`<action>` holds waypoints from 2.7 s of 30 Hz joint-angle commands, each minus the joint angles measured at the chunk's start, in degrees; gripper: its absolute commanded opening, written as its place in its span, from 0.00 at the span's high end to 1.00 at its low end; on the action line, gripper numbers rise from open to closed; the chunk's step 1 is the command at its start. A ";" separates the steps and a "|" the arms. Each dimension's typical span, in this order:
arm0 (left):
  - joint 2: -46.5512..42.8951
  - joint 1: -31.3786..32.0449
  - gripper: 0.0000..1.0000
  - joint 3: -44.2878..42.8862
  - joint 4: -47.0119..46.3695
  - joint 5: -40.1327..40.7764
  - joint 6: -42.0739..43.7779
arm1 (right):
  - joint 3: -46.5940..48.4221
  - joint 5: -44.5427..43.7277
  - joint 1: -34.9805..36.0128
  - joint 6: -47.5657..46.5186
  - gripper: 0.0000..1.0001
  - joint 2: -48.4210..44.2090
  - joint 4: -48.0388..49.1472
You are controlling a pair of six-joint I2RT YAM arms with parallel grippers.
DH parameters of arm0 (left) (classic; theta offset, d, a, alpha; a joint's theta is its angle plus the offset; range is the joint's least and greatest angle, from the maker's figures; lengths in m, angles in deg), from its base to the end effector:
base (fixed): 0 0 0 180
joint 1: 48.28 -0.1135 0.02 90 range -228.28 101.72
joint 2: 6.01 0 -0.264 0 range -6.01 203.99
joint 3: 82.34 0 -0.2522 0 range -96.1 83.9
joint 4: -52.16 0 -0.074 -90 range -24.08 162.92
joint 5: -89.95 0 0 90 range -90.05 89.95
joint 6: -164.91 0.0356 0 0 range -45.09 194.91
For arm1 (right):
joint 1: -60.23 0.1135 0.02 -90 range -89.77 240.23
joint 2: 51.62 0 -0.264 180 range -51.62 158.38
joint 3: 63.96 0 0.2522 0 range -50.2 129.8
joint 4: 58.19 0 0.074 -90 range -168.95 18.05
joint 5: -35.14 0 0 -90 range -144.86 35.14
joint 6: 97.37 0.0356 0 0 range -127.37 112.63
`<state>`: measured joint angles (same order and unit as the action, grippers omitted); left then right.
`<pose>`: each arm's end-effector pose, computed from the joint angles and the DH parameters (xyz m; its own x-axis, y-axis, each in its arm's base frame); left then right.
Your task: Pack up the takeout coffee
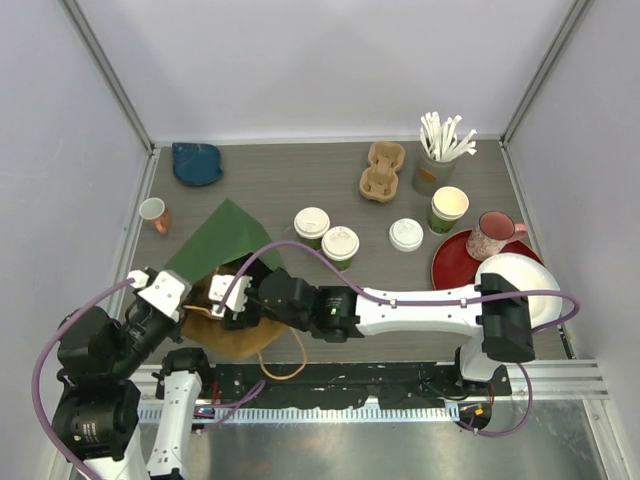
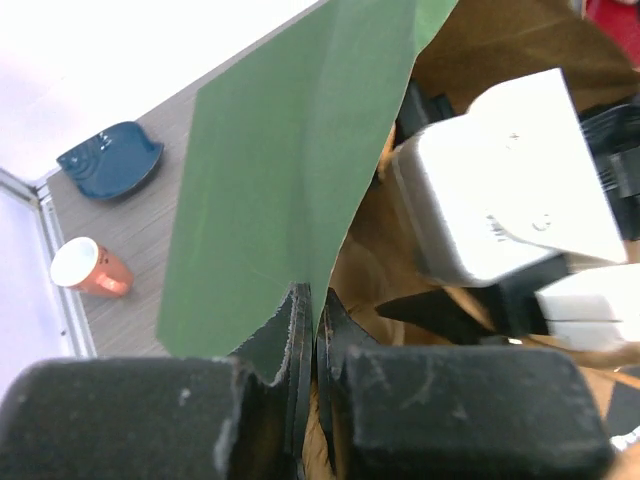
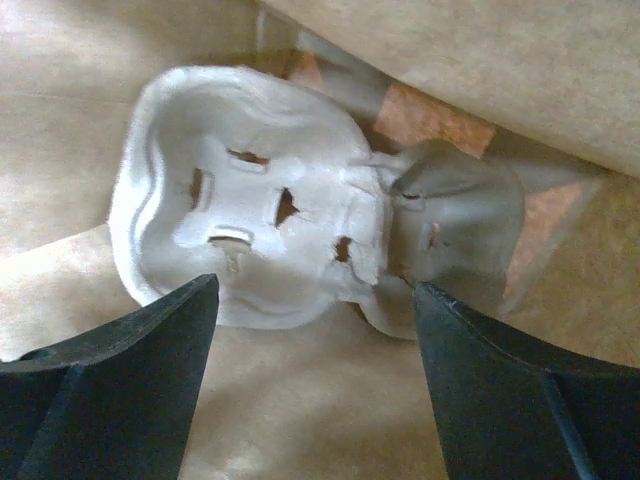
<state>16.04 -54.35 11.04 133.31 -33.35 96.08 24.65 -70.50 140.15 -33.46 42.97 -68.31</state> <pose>-0.0148 -0.0212 0.4108 -0.1076 0.2921 -0.9503 0.5080 0.8378 0.2000 0.0788 0.3882 0.3204 0.3534 -0.4315 -0.8300 -0.8321 0.2603 -0.4897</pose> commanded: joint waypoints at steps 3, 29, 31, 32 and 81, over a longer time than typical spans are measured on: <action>-0.95 -0.17 1.00 -4.13 -4.12 -10.72 -3.60 | 3.90 -9.94 -0.99 0.76 0.19 2.88 2.34; -1.21 -2.28 1.00 -7.03 -18.34 -23.92 -20.27 | 7.24 10.80 -5.65 2.44 0.59 11.41 1.63; -0.86 -2.55 1.00 -7.56 -20.46 -24.09 -22.57 | 7.07 10.63 -6.09 3.06 0.72 11.76 1.72; -0.86 -2.63 1.00 -8.08 -20.46 -23.92 -22.49 | 6.98 10.45 -6.27 3.41 0.88 11.67 1.90; -0.42 -5.27 1.00 -0.70 -25.47 -29.37 -36.72 | 10.66 -29.10 -5.12 -6.70 0.99 23.71 70.45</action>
<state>15.80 -60.10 11.33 113.12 -53.17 66.11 31.45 -94.35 138.18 -38.75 63.64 1.17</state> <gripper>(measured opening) 0.040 0.053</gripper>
